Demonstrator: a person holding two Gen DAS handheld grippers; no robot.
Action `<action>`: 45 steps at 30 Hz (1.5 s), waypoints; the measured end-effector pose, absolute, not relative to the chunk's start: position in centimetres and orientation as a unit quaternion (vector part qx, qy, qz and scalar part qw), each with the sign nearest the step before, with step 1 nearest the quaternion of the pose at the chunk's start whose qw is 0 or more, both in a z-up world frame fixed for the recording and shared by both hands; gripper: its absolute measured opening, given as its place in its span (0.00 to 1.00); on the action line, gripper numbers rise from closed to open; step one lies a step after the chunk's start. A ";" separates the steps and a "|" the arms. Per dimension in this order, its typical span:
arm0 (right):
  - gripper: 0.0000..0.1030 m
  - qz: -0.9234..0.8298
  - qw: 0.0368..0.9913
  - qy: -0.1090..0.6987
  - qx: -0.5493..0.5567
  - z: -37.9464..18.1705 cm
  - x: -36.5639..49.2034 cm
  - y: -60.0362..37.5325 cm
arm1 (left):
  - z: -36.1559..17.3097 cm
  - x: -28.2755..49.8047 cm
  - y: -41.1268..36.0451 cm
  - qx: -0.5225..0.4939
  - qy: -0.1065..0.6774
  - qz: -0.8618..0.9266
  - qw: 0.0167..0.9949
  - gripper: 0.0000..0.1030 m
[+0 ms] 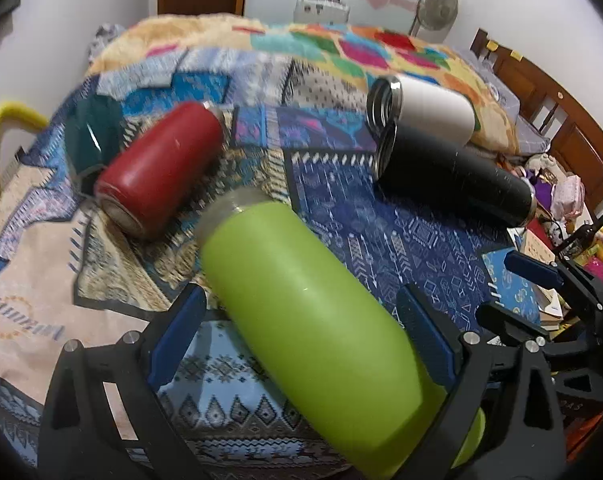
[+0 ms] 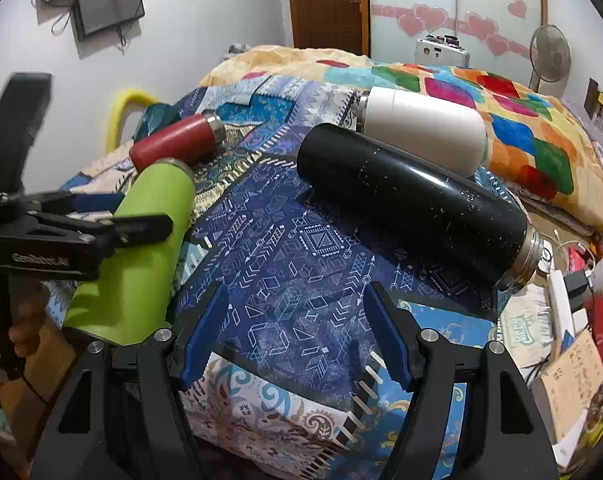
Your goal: Flip cup upright
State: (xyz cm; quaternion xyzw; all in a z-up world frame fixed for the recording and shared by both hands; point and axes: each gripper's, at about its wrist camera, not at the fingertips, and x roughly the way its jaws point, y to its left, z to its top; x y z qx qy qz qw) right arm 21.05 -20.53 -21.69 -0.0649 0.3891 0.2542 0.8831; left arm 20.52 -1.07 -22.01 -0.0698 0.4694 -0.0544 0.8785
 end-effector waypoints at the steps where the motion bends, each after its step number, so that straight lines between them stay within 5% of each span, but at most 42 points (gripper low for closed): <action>1: 0.65 0.256 0.884 0.387 -0.061 -21.7 21.1 -20.6 | -22.3 20.8 -1.2 -0.070 0.479 -0.051 0.874 0.95; 4: 0.65 0.257 0.886 0.384 -0.047 -22.0 21.3 -21.1 | -22.7 21.5 -1.6 -0.058 0.490 -0.051 0.868 0.94; 9: 0.65 0.254 0.888 0.382 -0.031 -22.3 21.7 -21.9 | -22.6 22.8 -2.7 -0.023 0.503 -0.077 0.860 0.75; 21: 0.65 0.250 0.901 0.354 -0.006 -21.5 21.4 -22.7 | -22.0 26.0 -5.1 0.044 0.543 -0.114 0.831 0.63; 45: 0.65 0.261 0.921 0.289 -0.005 -16.1 20.3 -21.3 | -11.8 17.1 -0.4 -0.011 0.374 -0.099 0.922 0.61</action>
